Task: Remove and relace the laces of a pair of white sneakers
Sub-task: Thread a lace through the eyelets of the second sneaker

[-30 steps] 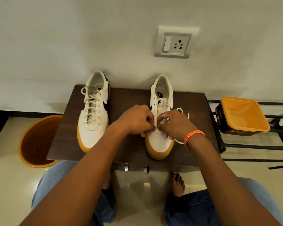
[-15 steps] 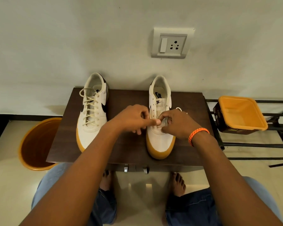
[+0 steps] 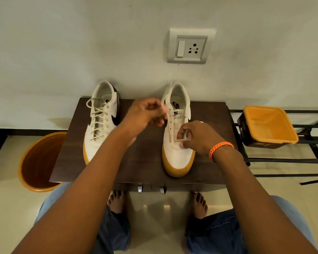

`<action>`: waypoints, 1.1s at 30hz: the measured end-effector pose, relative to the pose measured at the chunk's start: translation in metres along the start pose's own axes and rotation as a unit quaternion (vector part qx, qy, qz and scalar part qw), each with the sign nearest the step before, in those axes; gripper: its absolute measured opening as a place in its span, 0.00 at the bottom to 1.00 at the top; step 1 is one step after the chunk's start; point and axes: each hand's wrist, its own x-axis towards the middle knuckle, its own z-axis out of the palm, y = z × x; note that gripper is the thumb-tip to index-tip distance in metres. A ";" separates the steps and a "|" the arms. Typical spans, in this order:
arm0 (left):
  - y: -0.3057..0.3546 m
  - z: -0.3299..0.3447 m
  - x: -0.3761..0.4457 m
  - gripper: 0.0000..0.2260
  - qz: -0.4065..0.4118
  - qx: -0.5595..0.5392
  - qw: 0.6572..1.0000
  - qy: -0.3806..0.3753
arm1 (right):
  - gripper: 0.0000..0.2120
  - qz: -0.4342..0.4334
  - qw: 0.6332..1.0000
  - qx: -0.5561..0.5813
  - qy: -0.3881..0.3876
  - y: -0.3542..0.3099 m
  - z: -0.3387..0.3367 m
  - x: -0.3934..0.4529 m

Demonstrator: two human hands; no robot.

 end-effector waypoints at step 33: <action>-0.012 0.015 0.000 0.04 0.002 0.412 0.910 -0.038 | 0.11 -0.009 0.999 0.000 0.049 0.001 0.004 0.001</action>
